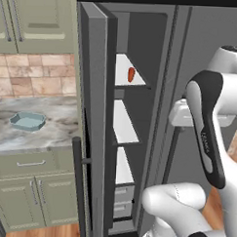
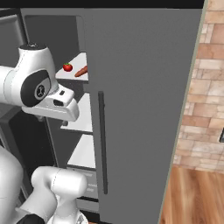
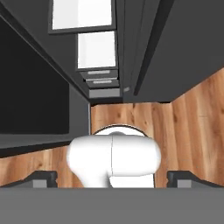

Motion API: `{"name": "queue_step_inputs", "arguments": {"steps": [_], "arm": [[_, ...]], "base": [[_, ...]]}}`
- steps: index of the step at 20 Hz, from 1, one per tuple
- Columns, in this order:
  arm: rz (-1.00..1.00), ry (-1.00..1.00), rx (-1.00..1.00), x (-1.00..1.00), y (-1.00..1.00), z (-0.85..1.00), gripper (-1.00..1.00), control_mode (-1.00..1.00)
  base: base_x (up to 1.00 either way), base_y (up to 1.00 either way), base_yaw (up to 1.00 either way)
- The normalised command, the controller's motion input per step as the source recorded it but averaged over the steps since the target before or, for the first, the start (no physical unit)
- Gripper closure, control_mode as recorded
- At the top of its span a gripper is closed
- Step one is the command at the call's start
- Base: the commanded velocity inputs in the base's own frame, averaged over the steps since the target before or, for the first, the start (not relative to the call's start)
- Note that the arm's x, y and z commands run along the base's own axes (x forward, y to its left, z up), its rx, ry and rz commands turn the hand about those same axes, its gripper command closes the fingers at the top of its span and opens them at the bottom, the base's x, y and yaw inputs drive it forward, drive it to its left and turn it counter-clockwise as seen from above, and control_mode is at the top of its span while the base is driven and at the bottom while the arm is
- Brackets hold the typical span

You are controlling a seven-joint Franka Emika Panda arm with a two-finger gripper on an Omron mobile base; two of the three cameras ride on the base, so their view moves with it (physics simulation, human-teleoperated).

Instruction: Take the tomato and carrot out of the freezer and place them in the tupperware container on the counter. Then put the tupperware containing the vegetables back in the freezer.

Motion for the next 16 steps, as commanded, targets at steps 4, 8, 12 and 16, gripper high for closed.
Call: {"name": "queue_step_inputs", "arguments": {"steps": [4, 8, 12, 16], "arm": [[0.0, 0.0, 0.0, 0.0, 0.0, 0.0, -1.0, 1.0], [0.0, 0.0, 0.0, 0.0, 0.0, 0.0, -1.0, 1.0], [0.0, 0.0, 0.0, 0.0, 0.0, 0.0, -1.0, 1.0], [0.0, 0.0, 0.0, 0.0, 0.0, 0.0, -1.0, 1.0]], "base": [[0.4, 0.0, 0.0], [0.65, 0.0, 0.0], [0.61, 0.0, 0.0], [0.43, 0.01, 0.0]]}}
